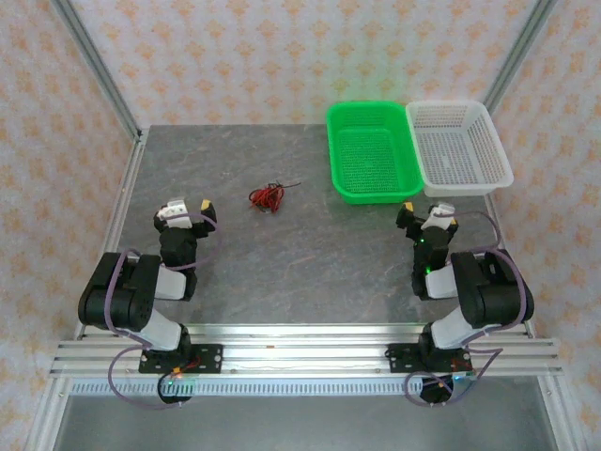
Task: Untangle the cables
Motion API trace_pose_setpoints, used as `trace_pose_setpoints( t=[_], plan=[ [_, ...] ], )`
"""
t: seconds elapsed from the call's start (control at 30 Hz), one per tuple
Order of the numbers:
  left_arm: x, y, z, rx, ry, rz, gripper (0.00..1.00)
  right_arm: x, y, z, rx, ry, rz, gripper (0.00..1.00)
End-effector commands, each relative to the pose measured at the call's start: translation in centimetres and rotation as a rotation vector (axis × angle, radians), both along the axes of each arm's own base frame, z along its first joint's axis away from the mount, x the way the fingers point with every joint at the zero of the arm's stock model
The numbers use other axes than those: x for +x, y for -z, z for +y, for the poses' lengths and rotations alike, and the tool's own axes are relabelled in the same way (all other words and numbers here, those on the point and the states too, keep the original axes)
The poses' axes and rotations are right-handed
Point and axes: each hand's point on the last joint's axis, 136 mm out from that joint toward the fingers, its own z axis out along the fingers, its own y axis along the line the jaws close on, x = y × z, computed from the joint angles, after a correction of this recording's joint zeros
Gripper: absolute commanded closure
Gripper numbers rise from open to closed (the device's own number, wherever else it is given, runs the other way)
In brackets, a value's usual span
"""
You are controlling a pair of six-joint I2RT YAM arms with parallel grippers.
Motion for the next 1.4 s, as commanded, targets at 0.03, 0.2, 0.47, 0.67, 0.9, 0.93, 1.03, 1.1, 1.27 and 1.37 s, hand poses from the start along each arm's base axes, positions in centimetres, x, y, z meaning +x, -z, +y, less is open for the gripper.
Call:
trace_pose_setpoints(
  t=[0.03,0.2,0.47,0.67,0.9,0.93,1.03,1.1,1.27,1.37],
  plan=[
    [0.3,-0.2,-0.3,0.004,0.015,-0.006,0.01,0.4,-1.3,-0.1,0.006,0.003,-0.038,0.0],
    [0.3,-0.1,-0.3,0.002,0.016,-0.005,0.01,0.4,-1.3,-0.1,0.006,0.003,-0.038,0.0],
    [0.3,-0.1,-0.3,0.002,0.017,-0.005,0.01,0.4,-1.3,-0.1,0.007,0.003,-0.04,0.0],
    [0.3,-0.2,-0.3,0.002,0.017,-0.007,0.01,0.4,-1.3,-0.1,0.006,0.003,-0.039,0.0],
    [0.3,-0.2,-0.3,0.002,0.017,-0.004,0.01,0.6,-1.2,-0.1,0.009,-0.003,-0.036,0.0],
    [0.3,-0.2,-0.3,0.002,0.016,-0.006,0.01,0.7,-1.2,0.3,0.005,-0.027,-0.031,0.0],
    [0.3,-0.2,-0.3,0.002,0.016,-0.005,0.01,0.7,-1.1,0.5,0.008,-0.054,-0.03,0.0],
    [0.5,-0.6,-0.3,0.003,0.015,-0.009,0.01,0.6,-1.3,0.5,0.008,-0.052,-0.036,0.03],
    [-1.1,-3.1,0.6,-0.005,-0.055,-0.06,0.01,0.9,-2.4,-0.6,0.019,0.016,0.002,0.06],
    [-1.1,-4.8,1.6,-0.049,-0.13,-0.043,0.07,1.0,-3.9,-0.9,0.033,0.047,0.03,0.08]
  ],
)
